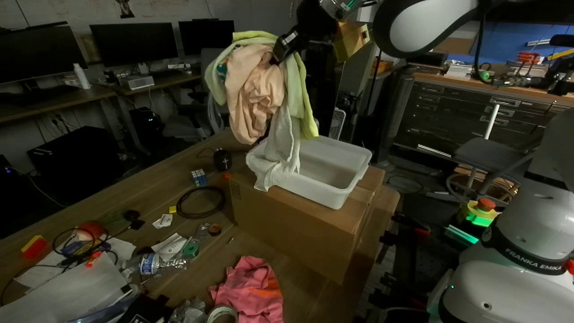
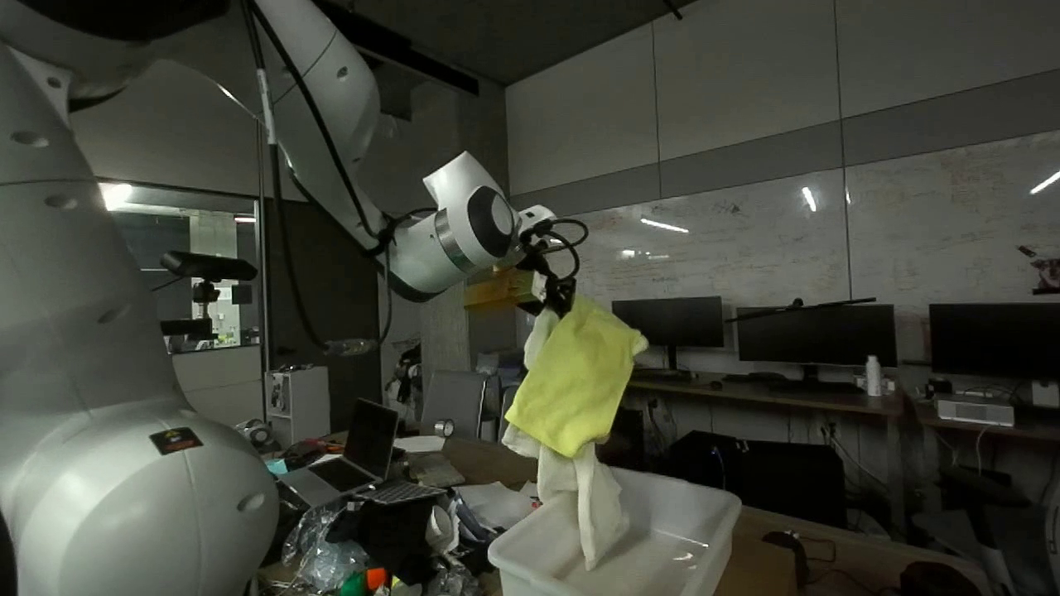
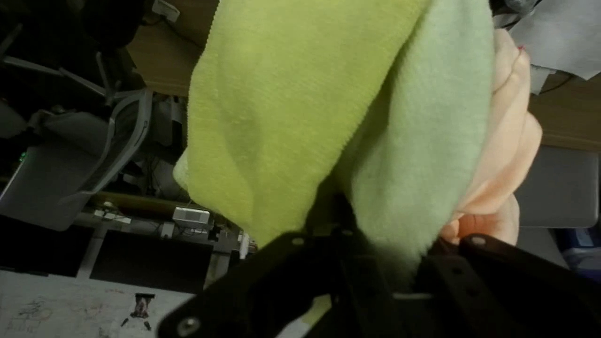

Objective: Remove the clothes from the box and put them on the table

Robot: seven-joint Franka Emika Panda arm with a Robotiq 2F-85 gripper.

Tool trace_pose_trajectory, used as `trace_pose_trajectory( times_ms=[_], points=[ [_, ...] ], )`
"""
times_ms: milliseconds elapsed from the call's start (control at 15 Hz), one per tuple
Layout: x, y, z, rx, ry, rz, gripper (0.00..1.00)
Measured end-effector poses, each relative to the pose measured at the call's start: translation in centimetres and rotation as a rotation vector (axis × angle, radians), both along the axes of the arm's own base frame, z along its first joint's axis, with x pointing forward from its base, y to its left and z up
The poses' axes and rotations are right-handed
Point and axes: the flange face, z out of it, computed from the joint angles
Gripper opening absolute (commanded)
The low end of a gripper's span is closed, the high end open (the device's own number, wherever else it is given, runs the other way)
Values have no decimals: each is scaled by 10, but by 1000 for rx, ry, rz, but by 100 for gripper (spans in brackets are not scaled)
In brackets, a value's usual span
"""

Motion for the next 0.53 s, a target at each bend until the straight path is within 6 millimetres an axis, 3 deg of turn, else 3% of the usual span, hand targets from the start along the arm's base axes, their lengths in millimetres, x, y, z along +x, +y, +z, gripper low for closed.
trace_pose_trajectory(
  times_ms=[200, 533],
  points=[
    [-7, 36, 8, -23, -18, 74, 4],
    [-28, 115, 18, -15, -18, 286, 4]
  ],
)
